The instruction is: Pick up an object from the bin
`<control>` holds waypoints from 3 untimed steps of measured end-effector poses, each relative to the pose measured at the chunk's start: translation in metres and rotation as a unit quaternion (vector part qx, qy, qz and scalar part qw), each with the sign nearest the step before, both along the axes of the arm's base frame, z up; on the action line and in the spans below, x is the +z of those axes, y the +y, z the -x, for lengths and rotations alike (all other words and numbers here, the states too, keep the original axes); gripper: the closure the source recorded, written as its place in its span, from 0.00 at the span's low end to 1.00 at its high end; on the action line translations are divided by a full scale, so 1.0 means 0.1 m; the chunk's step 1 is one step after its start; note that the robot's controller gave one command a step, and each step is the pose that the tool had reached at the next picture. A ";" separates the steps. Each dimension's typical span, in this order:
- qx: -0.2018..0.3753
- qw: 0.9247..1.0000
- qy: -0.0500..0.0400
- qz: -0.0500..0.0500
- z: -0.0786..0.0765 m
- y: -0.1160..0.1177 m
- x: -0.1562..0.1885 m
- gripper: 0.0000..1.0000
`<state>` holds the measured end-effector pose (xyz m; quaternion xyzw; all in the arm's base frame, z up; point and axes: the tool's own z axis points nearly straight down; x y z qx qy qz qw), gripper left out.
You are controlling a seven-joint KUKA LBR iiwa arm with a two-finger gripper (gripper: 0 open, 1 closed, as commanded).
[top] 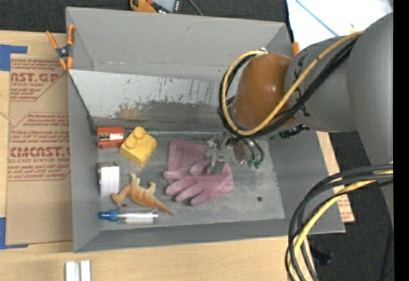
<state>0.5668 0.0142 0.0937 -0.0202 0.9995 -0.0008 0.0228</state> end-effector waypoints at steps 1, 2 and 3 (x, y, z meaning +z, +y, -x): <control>-0.002 1.000 0.000 0.000 0.04 -0.08 0.04 1.00; -0.002 1.000 0.005 0.000 0.09 -0.08 0.18 1.00; 0.092 0.996 0.001 0.004 0.30 0.62 0.26 1.00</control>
Offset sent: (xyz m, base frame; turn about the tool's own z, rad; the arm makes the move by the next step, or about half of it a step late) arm -0.0149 -0.0062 0.1209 0.0135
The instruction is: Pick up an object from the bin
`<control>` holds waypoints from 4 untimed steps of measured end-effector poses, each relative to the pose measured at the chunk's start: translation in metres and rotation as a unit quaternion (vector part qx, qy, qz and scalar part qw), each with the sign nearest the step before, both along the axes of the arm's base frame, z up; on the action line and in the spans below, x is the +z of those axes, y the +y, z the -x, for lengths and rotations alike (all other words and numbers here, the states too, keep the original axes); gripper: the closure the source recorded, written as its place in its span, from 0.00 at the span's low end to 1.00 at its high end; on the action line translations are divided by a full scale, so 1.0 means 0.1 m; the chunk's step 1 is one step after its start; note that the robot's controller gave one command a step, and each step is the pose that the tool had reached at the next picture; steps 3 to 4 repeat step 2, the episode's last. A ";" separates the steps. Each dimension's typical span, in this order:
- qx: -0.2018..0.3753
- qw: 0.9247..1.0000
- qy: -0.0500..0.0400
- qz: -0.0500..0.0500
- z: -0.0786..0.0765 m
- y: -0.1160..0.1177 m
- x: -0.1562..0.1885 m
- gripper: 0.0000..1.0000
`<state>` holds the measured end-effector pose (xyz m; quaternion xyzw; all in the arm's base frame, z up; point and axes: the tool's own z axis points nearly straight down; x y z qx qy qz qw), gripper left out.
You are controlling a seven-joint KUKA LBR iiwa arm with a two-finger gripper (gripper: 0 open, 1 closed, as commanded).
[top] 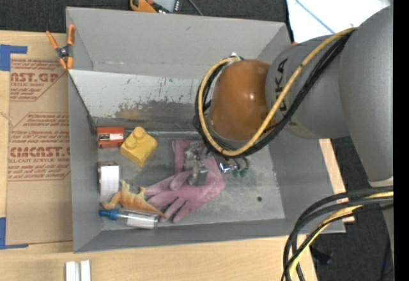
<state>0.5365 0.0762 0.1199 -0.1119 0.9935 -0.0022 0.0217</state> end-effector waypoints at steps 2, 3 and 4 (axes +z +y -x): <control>0.050 0.999 0.001 -0.001 0.07 -0.05 0.83 1.00; 0.050 0.999 0.001 -0.001 0.07 -0.05 0.83 1.00; 0.050 0.999 0.001 -0.001 0.07 -0.05 0.83 1.00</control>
Offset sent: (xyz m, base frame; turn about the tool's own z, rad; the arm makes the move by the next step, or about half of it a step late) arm -0.0071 -0.0056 0.0837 -0.0994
